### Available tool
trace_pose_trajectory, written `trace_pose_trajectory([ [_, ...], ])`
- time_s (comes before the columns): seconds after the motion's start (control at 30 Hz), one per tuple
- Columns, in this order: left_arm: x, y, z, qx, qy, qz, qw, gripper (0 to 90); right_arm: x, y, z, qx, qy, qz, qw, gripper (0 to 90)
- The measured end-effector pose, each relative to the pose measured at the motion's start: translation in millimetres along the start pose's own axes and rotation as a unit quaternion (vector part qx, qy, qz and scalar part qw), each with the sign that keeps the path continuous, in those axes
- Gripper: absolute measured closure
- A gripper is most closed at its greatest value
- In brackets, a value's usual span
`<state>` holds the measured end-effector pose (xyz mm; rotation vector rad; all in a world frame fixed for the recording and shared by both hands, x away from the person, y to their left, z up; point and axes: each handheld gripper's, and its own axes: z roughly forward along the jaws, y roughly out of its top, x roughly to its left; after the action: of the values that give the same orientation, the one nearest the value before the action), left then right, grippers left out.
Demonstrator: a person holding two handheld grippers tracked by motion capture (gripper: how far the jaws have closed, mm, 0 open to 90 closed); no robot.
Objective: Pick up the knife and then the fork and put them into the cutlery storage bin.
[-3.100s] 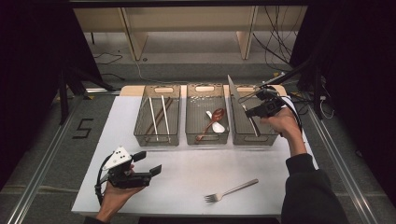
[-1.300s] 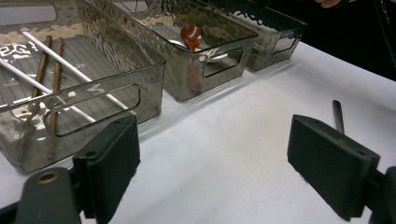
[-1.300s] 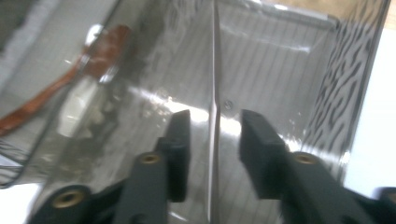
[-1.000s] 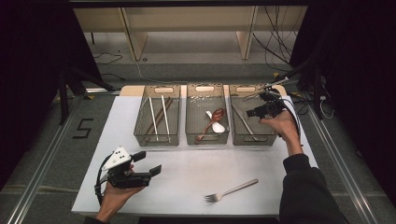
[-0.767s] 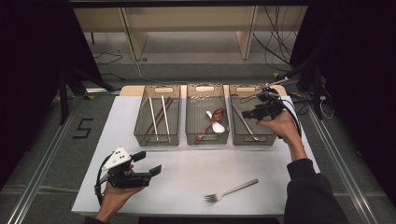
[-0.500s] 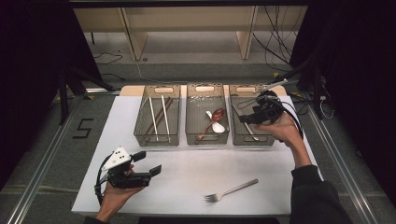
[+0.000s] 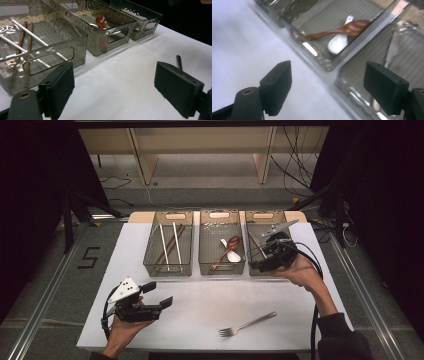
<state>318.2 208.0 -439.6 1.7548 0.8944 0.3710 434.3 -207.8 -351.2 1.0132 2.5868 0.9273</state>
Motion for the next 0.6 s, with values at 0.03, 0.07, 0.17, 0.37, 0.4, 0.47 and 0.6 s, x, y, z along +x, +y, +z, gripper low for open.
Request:
trace_pose_trajectory([
  [0.03,-0.1,0.0,0.1,-0.001,0.000,0.000,1.0000,16.0,2.9,-2.3,1.2,0.005,0.003,-0.002,1.0000,23.5],
  [0.07,0.0,-0.1,0.0,-0.001,0.000,0.000,1.0000,16.0,5.7,-4.7,2.2,0.010,0.007,-0.002,0.9999,23.5],
  [0.17,0.0,0.0,-0.1,0.000,0.000,0.000,1.0000,16.0,12.7,-13.4,6.5,0.017,0.015,-0.011,0.9997,23.5],
  [0.37,-0.3,0.0,0.3,0.000,0.000,0.001,1.0000,16.0,25.7,-34.2,13.9,0.045,0.031,-0.022,0.9983,23.9],
  [0.4,-0.4,0.0,0.4,0.001,0.000,0.001,1.0000,16.0,28.2,-37.6,14.6,0.048,0.033,-0.023,0.9980,24.0],
  [0.47,-0.6,-0.1,0.8,0.000,0.001,0.000,1.0000,16.0,34.1,-44.4,17.0,0.060,0.035,-0.030,0.9971,24.2],
  [0.6,-0.7,-0.1,0.8,0.000,0.001,0.000,1.0000,16.0,46.5,-56.2,22.1,0.077,0.045,-0.041,0.9952,24.9],
])
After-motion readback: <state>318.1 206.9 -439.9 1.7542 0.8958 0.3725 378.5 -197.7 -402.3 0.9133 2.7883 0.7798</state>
